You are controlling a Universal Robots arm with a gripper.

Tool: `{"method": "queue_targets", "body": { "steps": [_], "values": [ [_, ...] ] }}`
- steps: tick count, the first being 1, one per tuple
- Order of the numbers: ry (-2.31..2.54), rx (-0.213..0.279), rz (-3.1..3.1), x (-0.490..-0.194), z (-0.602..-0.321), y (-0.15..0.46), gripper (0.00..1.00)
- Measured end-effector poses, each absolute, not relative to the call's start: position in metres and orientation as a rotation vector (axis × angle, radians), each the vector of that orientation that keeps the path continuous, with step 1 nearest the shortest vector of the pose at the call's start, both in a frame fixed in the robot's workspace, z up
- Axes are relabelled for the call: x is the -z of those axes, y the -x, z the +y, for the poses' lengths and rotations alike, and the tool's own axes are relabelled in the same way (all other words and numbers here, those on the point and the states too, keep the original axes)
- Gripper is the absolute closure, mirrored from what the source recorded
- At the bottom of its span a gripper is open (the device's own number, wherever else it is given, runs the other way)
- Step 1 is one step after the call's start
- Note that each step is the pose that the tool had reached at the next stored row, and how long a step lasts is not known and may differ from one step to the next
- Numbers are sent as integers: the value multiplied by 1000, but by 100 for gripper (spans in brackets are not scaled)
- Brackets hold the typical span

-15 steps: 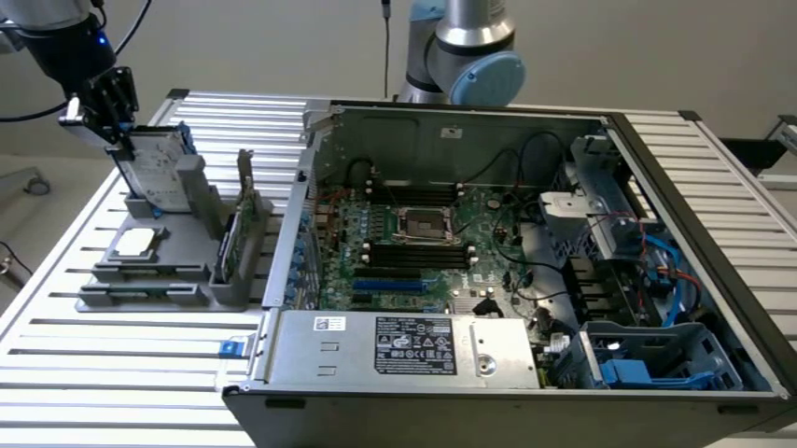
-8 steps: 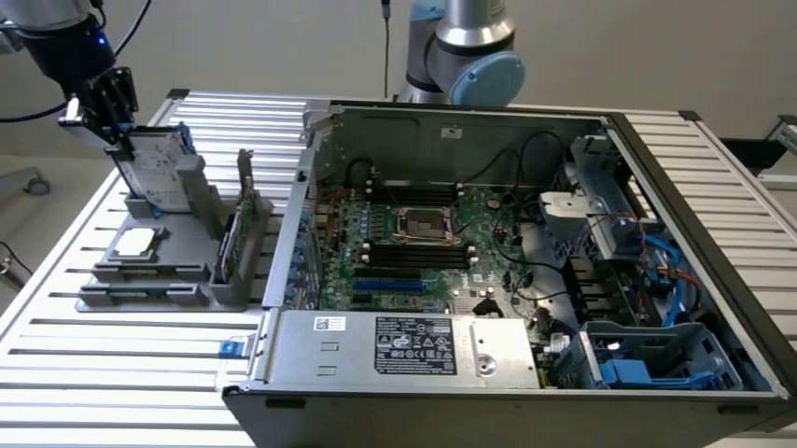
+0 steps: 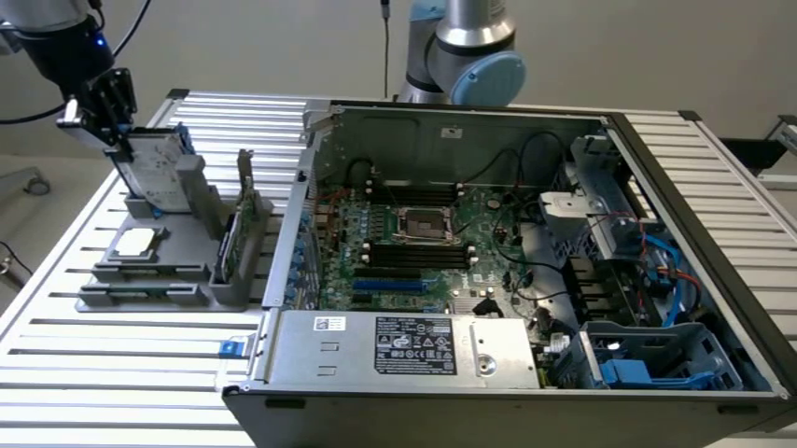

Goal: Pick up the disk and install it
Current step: 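Pick up the disk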

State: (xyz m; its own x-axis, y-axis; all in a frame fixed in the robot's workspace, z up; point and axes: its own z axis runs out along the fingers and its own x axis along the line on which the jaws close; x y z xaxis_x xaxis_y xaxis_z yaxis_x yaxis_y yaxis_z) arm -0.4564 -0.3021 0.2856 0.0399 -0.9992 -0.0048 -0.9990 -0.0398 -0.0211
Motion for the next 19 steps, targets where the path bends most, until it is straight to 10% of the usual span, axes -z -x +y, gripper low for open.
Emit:
{"method": "queue_targets", "body": {
  "steps": [19],
  "values": [
    [2233,-27,2147,-287,-310,456,67]
  ]
}}
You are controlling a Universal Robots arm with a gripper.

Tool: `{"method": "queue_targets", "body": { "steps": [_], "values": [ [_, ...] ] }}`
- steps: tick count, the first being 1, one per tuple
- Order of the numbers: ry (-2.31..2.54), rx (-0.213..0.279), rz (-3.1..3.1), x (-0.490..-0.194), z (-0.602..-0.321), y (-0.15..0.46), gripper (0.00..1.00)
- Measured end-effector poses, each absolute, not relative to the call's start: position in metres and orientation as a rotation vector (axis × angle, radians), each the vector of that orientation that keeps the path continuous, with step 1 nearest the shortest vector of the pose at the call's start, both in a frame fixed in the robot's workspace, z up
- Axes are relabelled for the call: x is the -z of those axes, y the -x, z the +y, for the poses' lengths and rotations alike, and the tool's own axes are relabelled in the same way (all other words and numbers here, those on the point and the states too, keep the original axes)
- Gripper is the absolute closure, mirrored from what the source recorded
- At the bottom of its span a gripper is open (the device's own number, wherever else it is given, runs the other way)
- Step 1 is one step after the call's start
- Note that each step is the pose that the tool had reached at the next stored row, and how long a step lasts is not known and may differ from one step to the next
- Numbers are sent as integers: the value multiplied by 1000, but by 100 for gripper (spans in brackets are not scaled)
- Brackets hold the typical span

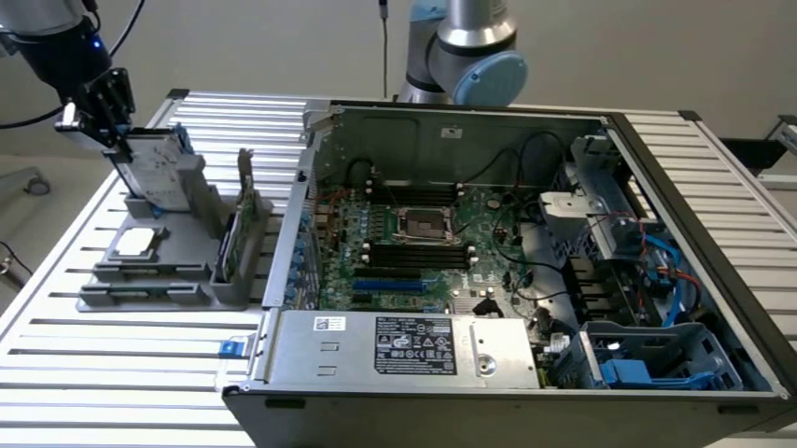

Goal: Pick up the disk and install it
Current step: 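Pick up the disk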

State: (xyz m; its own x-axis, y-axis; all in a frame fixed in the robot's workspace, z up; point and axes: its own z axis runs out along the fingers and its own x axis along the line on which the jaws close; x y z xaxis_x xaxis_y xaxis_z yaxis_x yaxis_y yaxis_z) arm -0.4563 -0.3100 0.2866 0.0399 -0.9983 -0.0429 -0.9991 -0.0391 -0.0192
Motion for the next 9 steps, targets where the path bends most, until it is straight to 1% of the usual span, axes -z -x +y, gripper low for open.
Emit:
{"method": "queue_targets", "body": {
  "steps": [3,9],
  "values": [
    [2232,-33,2146,-291,-310,456,67],
    [2233,-41,2147,-316,-312,455,67]
  ]
}}
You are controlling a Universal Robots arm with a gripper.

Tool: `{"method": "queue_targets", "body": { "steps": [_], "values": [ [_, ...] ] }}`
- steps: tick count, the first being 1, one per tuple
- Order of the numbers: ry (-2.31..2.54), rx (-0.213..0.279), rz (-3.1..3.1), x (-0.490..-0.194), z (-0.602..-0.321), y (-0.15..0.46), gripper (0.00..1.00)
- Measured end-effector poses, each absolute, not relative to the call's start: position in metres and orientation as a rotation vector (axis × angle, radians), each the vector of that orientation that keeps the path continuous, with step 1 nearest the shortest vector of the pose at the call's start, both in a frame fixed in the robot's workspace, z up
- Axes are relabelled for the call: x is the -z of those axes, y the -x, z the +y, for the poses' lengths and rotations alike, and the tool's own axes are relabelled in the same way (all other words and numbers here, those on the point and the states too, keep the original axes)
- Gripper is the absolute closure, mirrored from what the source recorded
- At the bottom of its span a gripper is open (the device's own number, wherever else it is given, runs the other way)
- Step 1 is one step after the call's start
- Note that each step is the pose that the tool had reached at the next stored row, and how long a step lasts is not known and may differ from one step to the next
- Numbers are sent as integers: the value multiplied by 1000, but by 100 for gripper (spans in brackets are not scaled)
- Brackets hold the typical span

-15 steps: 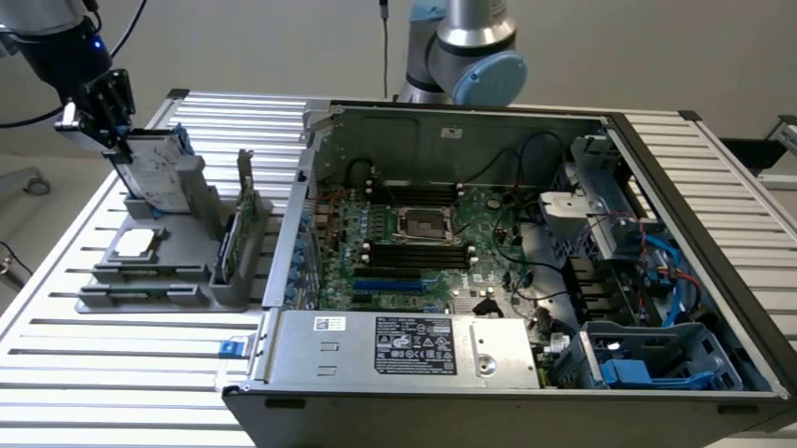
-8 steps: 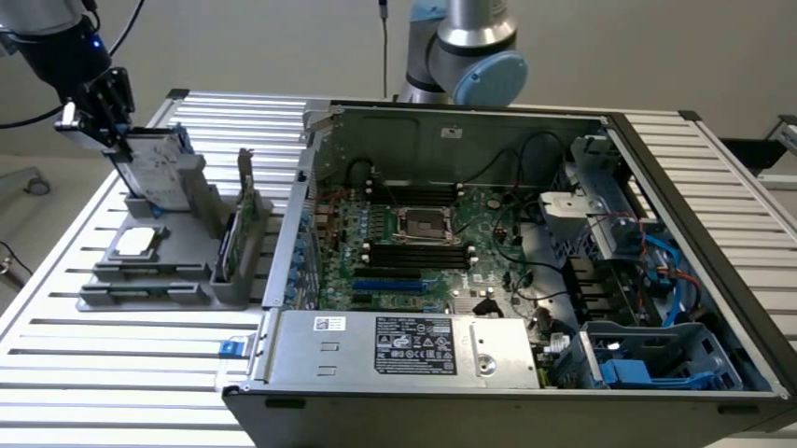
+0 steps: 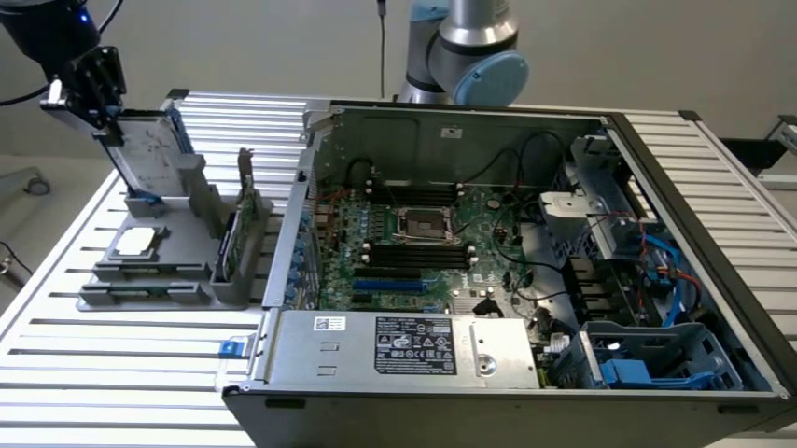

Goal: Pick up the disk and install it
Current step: 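Pick up the disk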

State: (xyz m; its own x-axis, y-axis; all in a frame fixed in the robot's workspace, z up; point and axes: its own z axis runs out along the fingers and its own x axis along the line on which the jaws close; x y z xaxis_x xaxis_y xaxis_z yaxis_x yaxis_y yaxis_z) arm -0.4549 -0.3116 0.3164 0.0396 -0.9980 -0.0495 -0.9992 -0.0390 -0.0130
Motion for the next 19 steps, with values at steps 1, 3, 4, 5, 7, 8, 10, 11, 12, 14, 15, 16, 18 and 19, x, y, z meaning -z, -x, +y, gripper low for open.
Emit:
{"method": "queue_targets", "body": {
  "steps": [1,3,4,5,7,8,10,11,12,14,15,16,18,19],
  "values": [
    [2233,-42,2147,-321,-312,455,67],
    [2233,-43,2147,-330,-312,455,67],
    [2233,-43,2147,-334,-312,454,67],
    [2233,-43,2147,-339,-313,454,67],
    [2233,-45,2148,-348,-313,452,67],
    [2233,-45,2148,-353,-313,451,67],
    [2233,-46,2149,-362,-313,448,67],
    [2234,-46,2149,-366,-313,446,67],
    [2234,-47,2149,-371,-313,445,67],
    [2234,-47,2149,-380,-313,440,67],
    [2234,-48,2149,-384,-313,437,67],
    [2234,-48,2150,-389,-313,434,67],
    [2235,-49,2150,-398,-313,426,67],
    [2235,-50,2150,-403,-313,422,67]
  ]
}}
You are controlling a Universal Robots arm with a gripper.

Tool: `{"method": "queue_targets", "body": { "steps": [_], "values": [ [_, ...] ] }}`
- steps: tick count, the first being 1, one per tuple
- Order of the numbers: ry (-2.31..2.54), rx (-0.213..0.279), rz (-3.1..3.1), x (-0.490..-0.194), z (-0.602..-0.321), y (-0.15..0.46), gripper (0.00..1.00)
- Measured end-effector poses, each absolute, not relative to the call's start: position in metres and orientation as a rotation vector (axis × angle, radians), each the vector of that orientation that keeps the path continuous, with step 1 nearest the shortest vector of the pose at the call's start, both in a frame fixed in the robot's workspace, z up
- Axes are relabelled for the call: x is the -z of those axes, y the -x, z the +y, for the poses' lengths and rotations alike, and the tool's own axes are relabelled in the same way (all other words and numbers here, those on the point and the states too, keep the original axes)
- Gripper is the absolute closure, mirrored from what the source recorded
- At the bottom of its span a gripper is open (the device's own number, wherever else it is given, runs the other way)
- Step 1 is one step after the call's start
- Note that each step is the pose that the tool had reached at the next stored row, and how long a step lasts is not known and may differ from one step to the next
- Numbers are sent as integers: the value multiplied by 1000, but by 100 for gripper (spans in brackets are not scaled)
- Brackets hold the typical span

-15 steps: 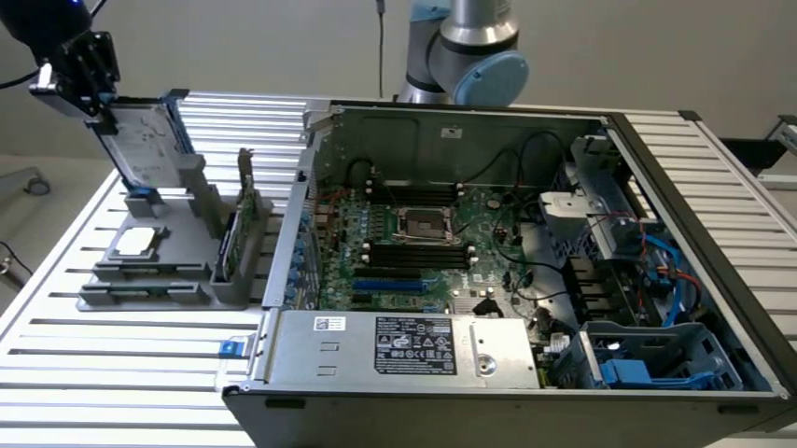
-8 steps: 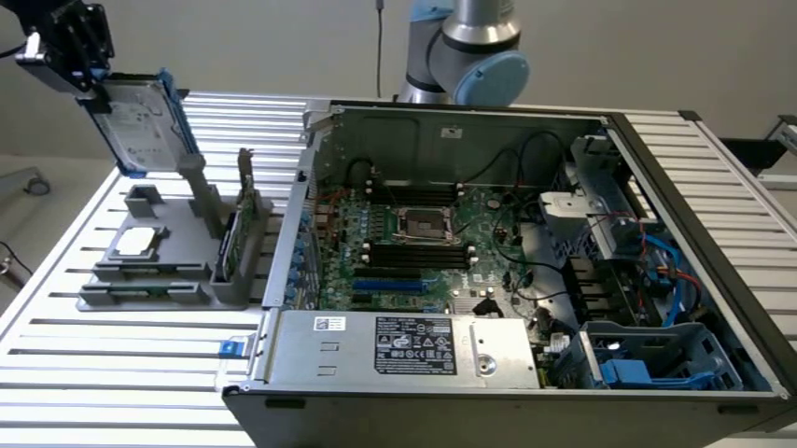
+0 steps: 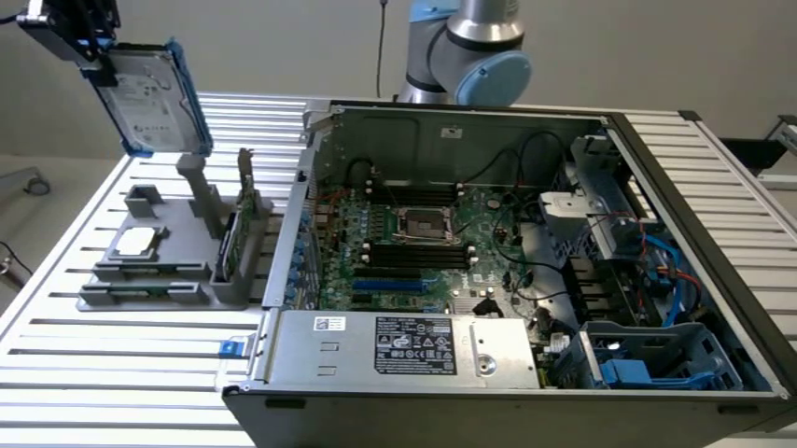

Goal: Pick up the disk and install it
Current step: 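Pick up the disk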

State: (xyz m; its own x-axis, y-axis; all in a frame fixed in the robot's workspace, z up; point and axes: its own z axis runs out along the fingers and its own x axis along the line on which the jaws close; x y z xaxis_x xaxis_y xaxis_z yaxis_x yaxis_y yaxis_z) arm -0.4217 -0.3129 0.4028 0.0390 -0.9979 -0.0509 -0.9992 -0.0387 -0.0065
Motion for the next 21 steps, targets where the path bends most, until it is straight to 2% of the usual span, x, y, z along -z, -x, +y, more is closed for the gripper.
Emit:
{"method": "queue_targets", "body": {
  "steps": [21],
  "values": [
    [2235,-81,2142,-498,-317,328,67]
  ]
}}
